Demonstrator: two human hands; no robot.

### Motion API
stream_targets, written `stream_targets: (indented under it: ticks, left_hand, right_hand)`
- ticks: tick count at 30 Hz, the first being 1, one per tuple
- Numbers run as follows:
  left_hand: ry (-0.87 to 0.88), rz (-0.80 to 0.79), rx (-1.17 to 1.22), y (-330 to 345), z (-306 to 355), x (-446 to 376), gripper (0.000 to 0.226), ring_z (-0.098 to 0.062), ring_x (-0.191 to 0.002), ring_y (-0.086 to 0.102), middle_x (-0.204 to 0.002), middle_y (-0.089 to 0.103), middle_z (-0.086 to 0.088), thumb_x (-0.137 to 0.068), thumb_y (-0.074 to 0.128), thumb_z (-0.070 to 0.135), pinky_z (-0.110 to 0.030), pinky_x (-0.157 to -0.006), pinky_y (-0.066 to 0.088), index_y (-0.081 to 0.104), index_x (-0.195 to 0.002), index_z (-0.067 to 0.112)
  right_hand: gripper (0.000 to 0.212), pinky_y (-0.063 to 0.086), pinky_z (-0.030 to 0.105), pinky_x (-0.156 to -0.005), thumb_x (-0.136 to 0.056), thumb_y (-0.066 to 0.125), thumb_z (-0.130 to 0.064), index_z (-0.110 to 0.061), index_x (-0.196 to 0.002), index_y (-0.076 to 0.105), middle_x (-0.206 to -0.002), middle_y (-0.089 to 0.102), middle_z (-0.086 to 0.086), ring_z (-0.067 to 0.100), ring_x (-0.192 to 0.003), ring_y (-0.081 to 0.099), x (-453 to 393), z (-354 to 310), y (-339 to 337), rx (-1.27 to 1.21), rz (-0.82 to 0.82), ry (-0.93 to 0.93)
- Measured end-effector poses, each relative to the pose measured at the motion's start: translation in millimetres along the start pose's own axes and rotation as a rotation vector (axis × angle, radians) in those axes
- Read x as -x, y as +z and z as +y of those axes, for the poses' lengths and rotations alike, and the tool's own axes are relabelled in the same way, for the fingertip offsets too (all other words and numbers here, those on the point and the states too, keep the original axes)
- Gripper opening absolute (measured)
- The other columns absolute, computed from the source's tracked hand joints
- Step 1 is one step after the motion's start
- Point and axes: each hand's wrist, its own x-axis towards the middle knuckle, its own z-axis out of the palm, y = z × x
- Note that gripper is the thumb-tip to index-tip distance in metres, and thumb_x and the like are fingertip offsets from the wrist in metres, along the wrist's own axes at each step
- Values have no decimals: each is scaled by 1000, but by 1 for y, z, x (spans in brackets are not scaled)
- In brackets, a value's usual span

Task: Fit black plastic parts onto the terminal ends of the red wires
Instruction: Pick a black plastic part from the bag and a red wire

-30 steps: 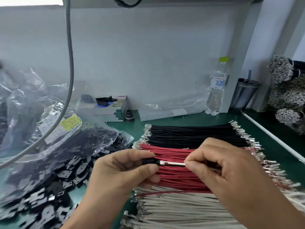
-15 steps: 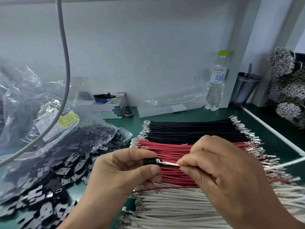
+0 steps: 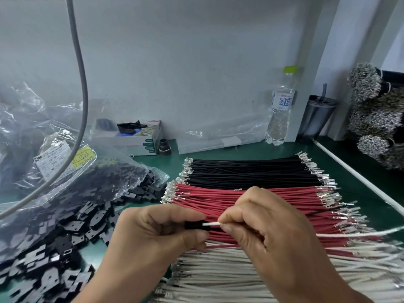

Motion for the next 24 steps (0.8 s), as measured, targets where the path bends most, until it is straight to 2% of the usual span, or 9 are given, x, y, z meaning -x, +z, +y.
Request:
stream_targets:
  ticks: [5,7,10,16,18,20,22,24]
  left_hand:
    - [-54,-19,86,2,2,-2,32,-40,-63,74,-76,74,-29,-48,88,7,-43,-63,65,83,-79,5]
    - [-30,-8,52,1,4,-1,31,-38,-61,74,-72,73,-28,-47,88,7,-40,-61,65,83,-77,7]
    - [26,31,-1,1,6,3,29,-36,-56,74,-65,72,-25,-45,86,2,-29,-55,61,83,-73,8]
    - [91,42,9,6,5,7,29,-39,-59,74,-69,74,-24,-44,86,-1,-32,-58,63,83,-72,8]
    - [95,61,43,6,4,4,31,-41,-59,74,-68,73,-27,-44,86,-1,-31,-58,63,82,-74,5]
    - [101,106,129,0,2,-1,35,-43,-58,73,-70,72,-31,-42,85,-1,-32,-56,62,81,-77,2]
    - [101,171,190,-10,-2,-7,47,-43,-59,73,-75,72,-32,-36,95,6,-35,-57,62,82,-82,5]
    - [93,159,227,-17,-2,-11,69,-42,-70,76,-86,76,-28,-35,104,36,-36,-60,63,82,-95,10]
  right_hand:
    - [24,48,25,-60,-93,54,-43,-30,-84,72,-84,58,-18,2,-76,55,1,4,-4,-19,-6,62]
    - [24,47,27,-60,-94,54,-40,-27,-83,71,-83,57,-16,5,-75,55,0,3,-2,7,1,24]
    - [24,46,28,-61,-94,56,-35,-21,-82,71,-82,57,-11,9,-73,54,2,0,7,-6,21,-53]
    - [20,46,33,-58,-96,62,-26,-16,-81,70,-81,57,-5,15,-72,53,5,2,7,-13,87,-121]
    - [19,46,32,-58,-97,61,-30,-20,-84,71,-83,58,-7,14,-73,54,2,1,0,43,62,-144]
    - [24,47,26,-65,-98,53,-41,-25,-98,71,-91,59,-13,10,-81,56,-3,4,-16,145,-28,-89]
    - [37,46,24,-70,-96,44,-55,-33,-117,64,-95,53,-26,-3,-87,52,-7,11,-32,185,-155,45]
    - [33,48,25,-65,-95,43,-56,-38,-112,64,-86,52,-27,-4,-78,51,-8,16,-53,187,-134,65]
